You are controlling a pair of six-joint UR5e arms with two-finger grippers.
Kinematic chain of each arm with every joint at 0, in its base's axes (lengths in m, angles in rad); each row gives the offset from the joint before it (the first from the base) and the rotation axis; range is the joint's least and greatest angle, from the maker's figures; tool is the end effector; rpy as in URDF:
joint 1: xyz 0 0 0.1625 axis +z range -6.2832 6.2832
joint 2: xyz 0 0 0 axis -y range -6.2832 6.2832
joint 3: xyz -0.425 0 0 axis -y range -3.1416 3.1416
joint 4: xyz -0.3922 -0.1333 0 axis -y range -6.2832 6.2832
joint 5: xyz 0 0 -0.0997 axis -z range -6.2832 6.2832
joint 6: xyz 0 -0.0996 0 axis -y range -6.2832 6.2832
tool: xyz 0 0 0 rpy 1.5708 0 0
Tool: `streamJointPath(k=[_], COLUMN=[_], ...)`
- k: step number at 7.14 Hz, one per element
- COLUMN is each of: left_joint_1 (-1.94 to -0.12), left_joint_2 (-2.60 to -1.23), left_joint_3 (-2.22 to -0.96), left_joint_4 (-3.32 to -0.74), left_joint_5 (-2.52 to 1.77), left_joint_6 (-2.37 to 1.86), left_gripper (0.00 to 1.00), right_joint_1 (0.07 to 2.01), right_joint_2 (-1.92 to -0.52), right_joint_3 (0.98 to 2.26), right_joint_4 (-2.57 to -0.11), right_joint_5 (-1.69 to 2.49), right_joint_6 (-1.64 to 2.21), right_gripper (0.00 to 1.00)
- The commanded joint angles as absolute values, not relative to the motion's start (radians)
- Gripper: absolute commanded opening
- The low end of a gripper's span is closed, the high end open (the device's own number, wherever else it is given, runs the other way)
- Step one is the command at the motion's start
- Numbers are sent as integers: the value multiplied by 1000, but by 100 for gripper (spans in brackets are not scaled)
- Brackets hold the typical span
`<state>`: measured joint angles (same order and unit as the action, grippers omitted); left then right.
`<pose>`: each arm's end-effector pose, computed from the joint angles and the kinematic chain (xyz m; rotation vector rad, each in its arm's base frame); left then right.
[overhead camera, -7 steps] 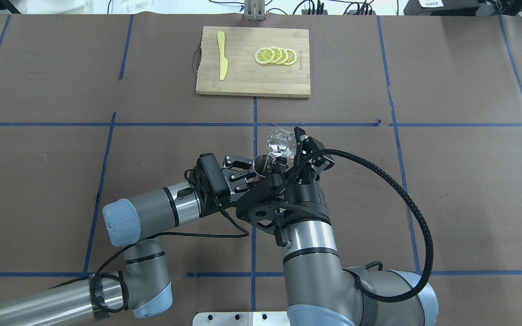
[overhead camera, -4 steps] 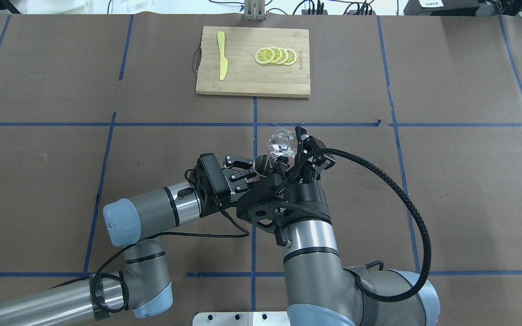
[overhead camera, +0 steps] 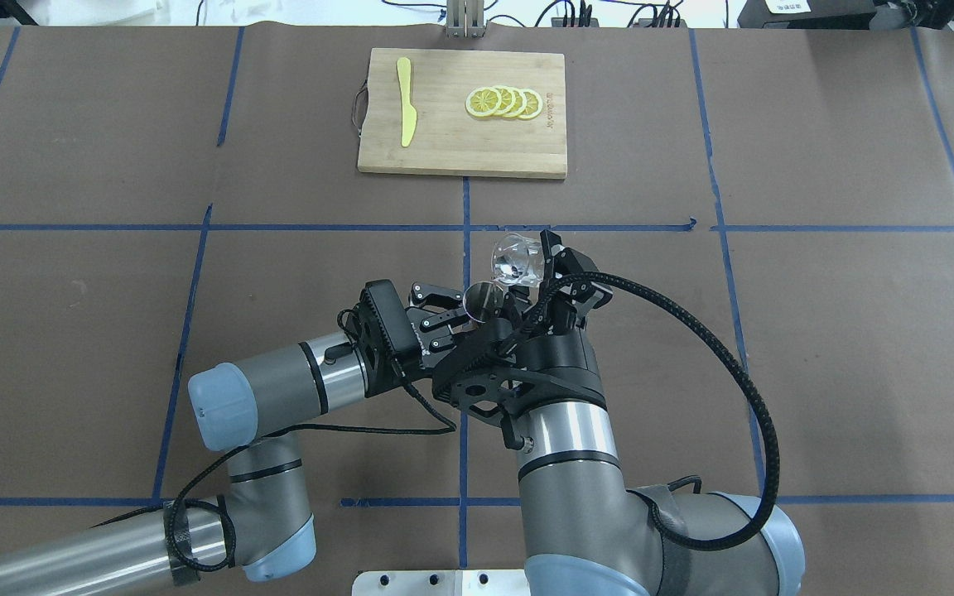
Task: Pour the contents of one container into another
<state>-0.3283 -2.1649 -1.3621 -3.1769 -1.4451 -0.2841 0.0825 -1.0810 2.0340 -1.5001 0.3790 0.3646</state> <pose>0.5690 -0.3478 0.2359 1.5167 1.3370 0.4909 -0.4901 -0.2671 0.1519 1.3833 -0.0657 -0.3308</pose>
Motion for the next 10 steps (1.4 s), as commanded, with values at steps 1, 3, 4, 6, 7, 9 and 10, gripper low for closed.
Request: streamJointPath(k=[1, 3, 4, 6, 7, 9, 10], left_joint_1=[-328, -328, -328, -328, -328, -328, -330], left_joint_2=[-2166, -2166, -2166, -2166, -2166, -2166, -2166], left_joint_3=[-1362, -1362, -1362, -1362, -1362, -1364, -1365], left_joint_4=[-3177, -3177, -3177, -3177, -3177, -3177, -3177], left_joint_5=[-1447, -1445, -1445, -1445, -1445, -1445, -1445], left_joint_6=[-284, -284, -284, -284, -285, -285, -285], left_gripper=[0, 0, 0, 0, 0, 0, 0], right_joint_1=[83, 83, 81, 81, 83, 81, 81], right_joint_2=[-1080, -1078, -1077, -1075, -1069, -1066, -1066], right_joint_3=[2034, 2036, 2034, 2036, 2036, 2039, 2060], right_joint_4=[-1522, -1523, -1525, -1528, -1528, -1526, -1526], right_joint_5=[379, 377, 377, 377, 377, 377, 377], right_joint_6=[361, 360, 359, 342, 342, 344, 348], right_gripper=[0, 0, 0, 0, 0, 0, 0])
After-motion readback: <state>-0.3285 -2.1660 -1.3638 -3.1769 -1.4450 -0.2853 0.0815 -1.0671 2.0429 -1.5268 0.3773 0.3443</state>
